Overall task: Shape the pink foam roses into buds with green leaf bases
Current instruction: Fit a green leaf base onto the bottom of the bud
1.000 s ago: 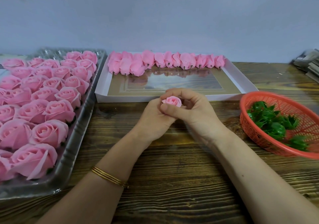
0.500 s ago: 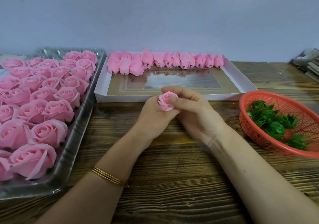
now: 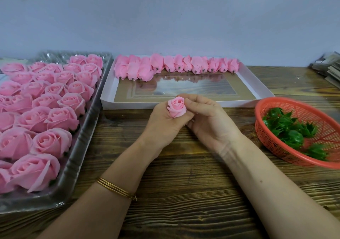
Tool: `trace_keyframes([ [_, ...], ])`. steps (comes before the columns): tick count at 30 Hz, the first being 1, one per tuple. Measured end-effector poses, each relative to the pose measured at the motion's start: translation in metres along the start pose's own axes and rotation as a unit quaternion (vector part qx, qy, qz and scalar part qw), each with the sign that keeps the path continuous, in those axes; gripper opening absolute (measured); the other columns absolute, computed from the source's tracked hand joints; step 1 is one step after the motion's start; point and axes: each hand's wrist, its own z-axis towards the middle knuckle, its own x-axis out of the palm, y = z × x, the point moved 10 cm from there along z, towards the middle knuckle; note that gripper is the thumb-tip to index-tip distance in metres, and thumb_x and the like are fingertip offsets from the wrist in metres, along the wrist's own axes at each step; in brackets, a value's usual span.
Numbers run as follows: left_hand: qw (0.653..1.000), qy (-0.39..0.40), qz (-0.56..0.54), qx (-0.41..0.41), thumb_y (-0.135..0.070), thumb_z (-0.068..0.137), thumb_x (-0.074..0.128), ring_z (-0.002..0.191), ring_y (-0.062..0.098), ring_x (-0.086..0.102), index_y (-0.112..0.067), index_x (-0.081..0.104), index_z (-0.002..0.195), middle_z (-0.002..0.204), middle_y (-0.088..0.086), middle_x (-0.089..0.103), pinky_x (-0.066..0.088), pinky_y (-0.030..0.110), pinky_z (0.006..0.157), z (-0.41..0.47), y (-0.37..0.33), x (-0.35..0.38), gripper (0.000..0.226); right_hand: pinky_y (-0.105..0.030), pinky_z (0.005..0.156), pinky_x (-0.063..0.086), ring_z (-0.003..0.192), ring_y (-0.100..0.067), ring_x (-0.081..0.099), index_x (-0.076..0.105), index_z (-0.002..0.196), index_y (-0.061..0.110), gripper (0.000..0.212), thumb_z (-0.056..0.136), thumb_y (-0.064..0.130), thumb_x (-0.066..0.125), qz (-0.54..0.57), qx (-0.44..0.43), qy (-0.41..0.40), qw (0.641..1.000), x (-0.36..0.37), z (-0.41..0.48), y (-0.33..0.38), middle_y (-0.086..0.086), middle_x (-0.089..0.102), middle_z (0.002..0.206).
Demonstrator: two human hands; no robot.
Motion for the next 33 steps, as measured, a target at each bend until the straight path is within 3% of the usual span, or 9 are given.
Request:
trace_keyframes([
  [6,1.000,0.006,0.017,0.013,-0.002,0.091,0.064,0.064,-0.008,0.059,-0.023,0.067,0.098,0.064,-0.021,0.065,0.043,0.006,0.062,0.000,-0.002,0.001,0.022,-0.031,0.071,0.051,0.086,-0.029,0.059,0.060,0.101,-0.007,0.030,0.077,0.012,0.059,-0.003,0.010,-0.014,1.000,-0.003,0.002,-0.001,-0.022,0.061,0.093],
  [10,0.999,-0.016,0.047,0.006,-0.003,0.087,0.069,0.082,0.006,0.061,-0.004,0.070,0.096,0.088,-0.003,0.068,0.050,0.024,0.078,0.001,0.004,-0.003,0.009,-0.033,0.081,0.050,0.092,-0.030,0.059,0.057,0.111,-0.007,0.044,0.073,0.015,0.062,0.020,0.023,-0.025,0.999,-0.006,0.002,-0.003,-0.022,0.059,0.097],
  [15,0.997,-0.012,0.081,0.003,-0.005,0.086,0.071,0.079,0.009,0.059,0.002,0.068,0.093,0.088,0.013,0.070,0.050,0.027,0.076,-0.001,0.003,-0.001,0.011,-0.033,0.087,0.049,0.088,-0.024,0.062,0.064,0.093,-0.004,0.027,0.072,0.014,0.062,0.038,0.046,-0.018,0.998,-0.008,0.002,-0.007,-0.015,0.064,0.090],
  [19,0.996,0.002,0.093,0.001,-0.005,0.086,0.072,0.079,0.007,0.061,0.002,0.068,0.096,0.089,0.010,0.070,0.049,0.021,0.077,-0.002,0.001,0.002,0.014,-0.029,0.076,0.054,0.076,-0.020,0.066,0.071,0.073,0.003,0.013,0.071,0.014,0.063,0.028,0.048,-0.016,0.998,-0.007,0.000,-0.006,-0.010,0.068,0.078],
  [24,0.995,0.031,0.099,0.008,-0.004,0.086,0.070,0.082,0.012,0.061,0.008,0.067,0.095,0.095,0.024,0.068,0.050,0.027,0.078,-0.003,0.000,0.009,0.015,-0.031,0.075,0.053,0.077,-0.022,0.063,0.064,0.086,-0.003,0.023,0.068,0.011,0.064,0.002,0.055,-0.030,0.998,-0.010,0.001,-0.007,-0.014,0.064,0.082],
  [28,0.993,0.051,0.103,0.005,-0.005,0.086,0.071,0.074,0.003,0.059,-0.005,0.067,0.084,0.079,0.006,0.068,0.048,0.017,0.071,-0.003,0.002,0.011,0.005,-0.029,0.072,0.052,0.074,-0.020,0.062,0.061,0.079,0.001,0.009,0.071,0.006,0.064,-0.005,0.053,-0.048,0.997,-0.014,0.002,-0.008,-0.011,0.062,0.076],
  [31,0.994,0.050,0.097,0.006,-0.007,0.086,0.072,0.075,0.007,0.058,0.004,0.064,0.086,0.080,0.016,0.066,0.048,0.020,0.072,-0.002,0.007,0.010,0.013,-0.031,0.075,0.051,0.076,-0.023,0.061,0.063,0.080,-0.001,0.008,0.082,0.005,0.056,0.018,0.064,-0.051,0.996,-0.014,0.002,-0.009,-0.013,0.062,0.080],
  [33,0.994,0.058,0.087,0.009,-0.011,0.085,0.071,0.073,0.009,0.055,0.004,0.061,0.081,0.075,0.017,0.061,0.046,0.021,0.069,-0.002,0.008,0.012,0.019,-0.031,0.075,0.051,0.074,-0.023,0.062,0.067,0.071,0.002,0.013,0.076,0.008,0.057,0.043,0.074,-0.045,0.995,-0.014,0.000,-0.009,-0.012,0.064,0.078],
])
